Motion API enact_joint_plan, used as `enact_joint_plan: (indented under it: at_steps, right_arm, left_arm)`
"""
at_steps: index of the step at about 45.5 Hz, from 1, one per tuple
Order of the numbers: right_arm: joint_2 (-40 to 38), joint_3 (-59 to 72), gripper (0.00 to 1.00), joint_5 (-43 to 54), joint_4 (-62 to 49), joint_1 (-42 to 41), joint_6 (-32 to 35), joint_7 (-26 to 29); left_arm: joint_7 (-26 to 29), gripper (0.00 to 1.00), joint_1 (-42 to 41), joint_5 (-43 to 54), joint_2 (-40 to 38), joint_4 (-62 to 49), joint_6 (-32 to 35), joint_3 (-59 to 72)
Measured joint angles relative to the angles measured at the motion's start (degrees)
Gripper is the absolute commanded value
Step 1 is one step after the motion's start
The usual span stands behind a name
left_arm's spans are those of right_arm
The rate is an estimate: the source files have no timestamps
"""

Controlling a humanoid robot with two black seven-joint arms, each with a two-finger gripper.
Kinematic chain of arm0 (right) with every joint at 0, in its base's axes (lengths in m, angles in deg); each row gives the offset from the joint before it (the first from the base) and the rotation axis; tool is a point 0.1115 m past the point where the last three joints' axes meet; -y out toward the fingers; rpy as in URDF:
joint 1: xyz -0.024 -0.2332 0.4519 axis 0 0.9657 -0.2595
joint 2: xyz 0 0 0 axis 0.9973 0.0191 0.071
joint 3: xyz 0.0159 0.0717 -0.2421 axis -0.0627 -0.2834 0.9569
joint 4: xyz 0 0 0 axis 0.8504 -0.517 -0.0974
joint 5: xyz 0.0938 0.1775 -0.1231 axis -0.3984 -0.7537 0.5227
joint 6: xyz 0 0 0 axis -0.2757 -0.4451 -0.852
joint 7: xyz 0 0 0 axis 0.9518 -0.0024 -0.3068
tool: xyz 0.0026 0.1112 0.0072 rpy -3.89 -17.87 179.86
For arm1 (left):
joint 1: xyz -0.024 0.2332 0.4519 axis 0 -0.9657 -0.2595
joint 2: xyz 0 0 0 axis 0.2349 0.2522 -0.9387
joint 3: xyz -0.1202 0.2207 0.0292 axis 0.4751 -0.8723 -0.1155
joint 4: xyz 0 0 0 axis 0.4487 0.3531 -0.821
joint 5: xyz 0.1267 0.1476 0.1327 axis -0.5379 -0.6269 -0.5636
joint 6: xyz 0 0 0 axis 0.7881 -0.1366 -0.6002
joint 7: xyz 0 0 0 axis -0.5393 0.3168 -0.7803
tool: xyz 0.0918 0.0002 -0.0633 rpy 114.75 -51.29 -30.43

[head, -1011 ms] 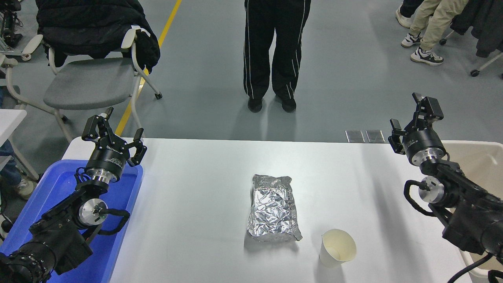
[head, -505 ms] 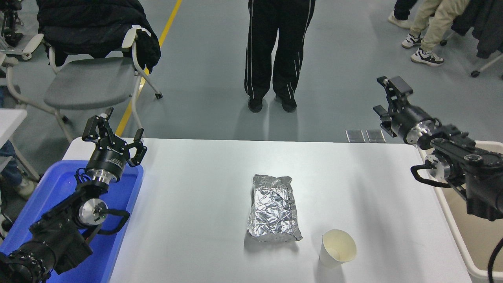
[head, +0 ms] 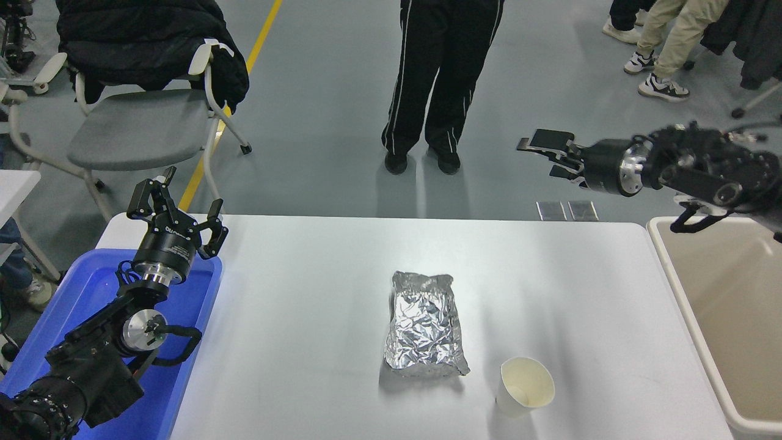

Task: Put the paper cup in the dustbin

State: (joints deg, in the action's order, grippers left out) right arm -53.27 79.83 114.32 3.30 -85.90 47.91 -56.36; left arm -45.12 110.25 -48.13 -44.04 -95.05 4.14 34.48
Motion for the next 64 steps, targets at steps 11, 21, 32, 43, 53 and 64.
enact_joint_plan:
  at_steps: [11,21,32,43,53,64]
  right_arm:
    - [6.1,6.5,1.0,11.9,6.9,-4.8,1.6,0.0]
    - [11.0,10.4,1.0,18.0,11.0,-6.4,2.1,0.0]
    - [12.5,12.5,1.0,21.2,17.7,-7.9,2.3,-0.1]
    - [12.4,13.7,1.0,22.5,21.7,-9.2,2.3,-0.1]
    - [12.3,14.3,1.0,24.0,22.4,-7.6,2.3,-0.1]
    - [11.1,14.7,1.0,24.7,22.1,-5.3,2.2,-0.1]
  left_arm:
    - [0.0,1.0,0.0,0.0,0.0,0.0,0.0,0.0]
    - [0.0,1.0,0.0,0.0,0.0,0.0,0.0,0.0]
    - [0.0,1.0,0.0,0.0,0.0,0.0,0.0,0.0]
    - [0.0,1.0,0.0,0.0,0.0,0.0,0.0,0.0]
    - [0.0,1.0,0.0,0.0,0.0,0.0,0.0,0.0]
    - [0.0,1.0,0.0,0.0,0.0,0.0,0.0,0.0]
